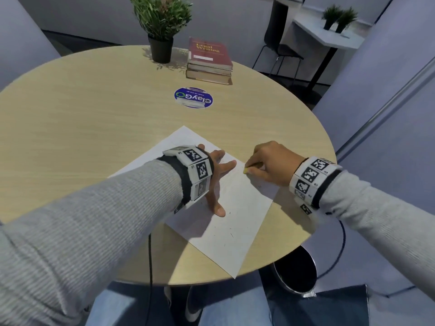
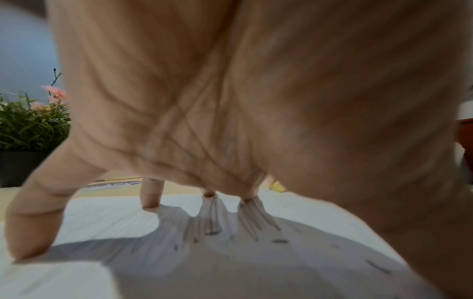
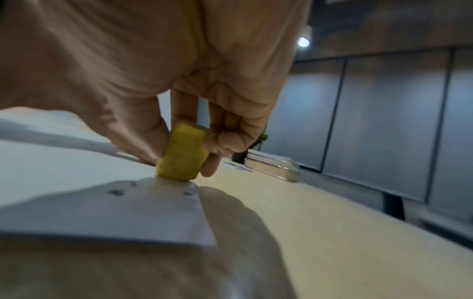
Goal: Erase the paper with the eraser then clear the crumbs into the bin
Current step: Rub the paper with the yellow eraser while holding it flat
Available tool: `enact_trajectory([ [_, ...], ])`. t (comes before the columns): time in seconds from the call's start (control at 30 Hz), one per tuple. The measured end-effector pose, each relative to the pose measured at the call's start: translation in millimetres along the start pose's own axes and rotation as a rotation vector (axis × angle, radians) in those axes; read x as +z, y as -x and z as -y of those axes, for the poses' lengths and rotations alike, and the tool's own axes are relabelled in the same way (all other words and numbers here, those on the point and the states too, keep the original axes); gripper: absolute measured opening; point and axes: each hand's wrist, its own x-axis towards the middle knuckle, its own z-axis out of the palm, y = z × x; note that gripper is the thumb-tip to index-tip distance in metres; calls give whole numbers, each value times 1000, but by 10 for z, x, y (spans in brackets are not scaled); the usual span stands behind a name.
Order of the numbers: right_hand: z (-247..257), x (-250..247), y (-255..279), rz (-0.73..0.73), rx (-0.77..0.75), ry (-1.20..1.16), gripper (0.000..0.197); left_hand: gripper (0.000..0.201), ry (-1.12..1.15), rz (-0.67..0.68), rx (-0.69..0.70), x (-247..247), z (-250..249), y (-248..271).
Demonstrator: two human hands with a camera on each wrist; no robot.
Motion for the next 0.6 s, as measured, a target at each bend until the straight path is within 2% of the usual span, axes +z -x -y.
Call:
enact_trajectory([
  [0.07,124,46,36,-8,-70,-13,20,162,-37,19,-2,1,18,-25],
  [0.17,462,160,172,70,-263,-48,19,142,-60,29,-18,-27,52,-75],
  [0.2,455,138,160,94,-257,-50,19,138,-66,25,-22,-17,61,-87],
  [0.33,74,35,-41,16,-26,-39,22,144,3,15,-22,-7,15,-40],
  [0.4,131,73,-26,-9,-51,-40,22,147,43,34,-31,-6,17,-37],
  [0.5,496,173,146,71,-251,-55,23,140,-43,28,-44,-4,28,-64],
  [0.57,495,122,141,128,-256,-45,23,141,-37,20,-42,13,38,-84],
  [0.6,409,78,83,105,-201,-46,21,140,-28,22,-42,21,32,-70],
])
